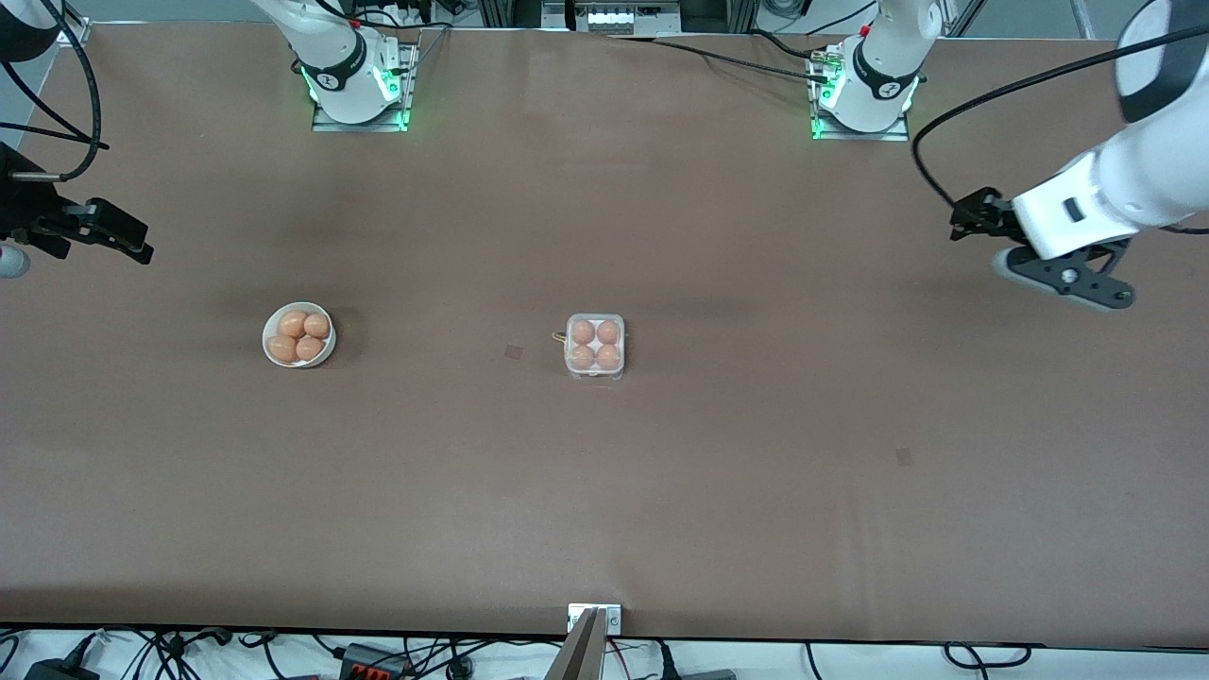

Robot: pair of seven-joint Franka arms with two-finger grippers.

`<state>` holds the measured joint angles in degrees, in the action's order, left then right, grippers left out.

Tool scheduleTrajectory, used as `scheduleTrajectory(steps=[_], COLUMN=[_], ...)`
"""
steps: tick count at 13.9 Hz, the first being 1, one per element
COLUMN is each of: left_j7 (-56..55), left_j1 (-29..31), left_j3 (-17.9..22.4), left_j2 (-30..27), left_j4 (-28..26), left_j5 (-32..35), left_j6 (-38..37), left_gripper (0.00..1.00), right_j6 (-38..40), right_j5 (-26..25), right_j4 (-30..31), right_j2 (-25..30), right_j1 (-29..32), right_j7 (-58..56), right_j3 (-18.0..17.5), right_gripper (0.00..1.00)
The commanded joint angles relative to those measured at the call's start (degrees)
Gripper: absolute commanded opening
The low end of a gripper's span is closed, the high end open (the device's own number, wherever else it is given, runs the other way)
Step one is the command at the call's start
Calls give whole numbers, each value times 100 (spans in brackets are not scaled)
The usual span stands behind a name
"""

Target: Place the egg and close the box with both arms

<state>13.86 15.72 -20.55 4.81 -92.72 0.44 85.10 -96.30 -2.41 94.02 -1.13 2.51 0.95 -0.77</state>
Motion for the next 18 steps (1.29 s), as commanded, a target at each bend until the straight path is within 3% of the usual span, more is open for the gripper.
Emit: scheduleTrajectory(steps=[1,5,16,18], left_j7=[-153,-1069,-1070,-1070], left_j1=[63,71,107,-138], left_j3=[-19,-55,-20,268], left_j2=[64,-51,-103,-147], left_j4=[202,202,290,281], left_j5=[70,70,27,9], left_j6=[-169,-160,-28,-28], left_gripper=[100,100,100,100], right_j6=[41,49,41,50], right_j5=[-23,-23,-23,-23], right_j4=[37,29,29,29], right_j2=[78,87,87,130], right_j1=[4,13,13,4], right_j7=[-104,-104,-104,-104], right_j3=[-28,-20,-20,-20], right_gripper=[100,100,100,100])
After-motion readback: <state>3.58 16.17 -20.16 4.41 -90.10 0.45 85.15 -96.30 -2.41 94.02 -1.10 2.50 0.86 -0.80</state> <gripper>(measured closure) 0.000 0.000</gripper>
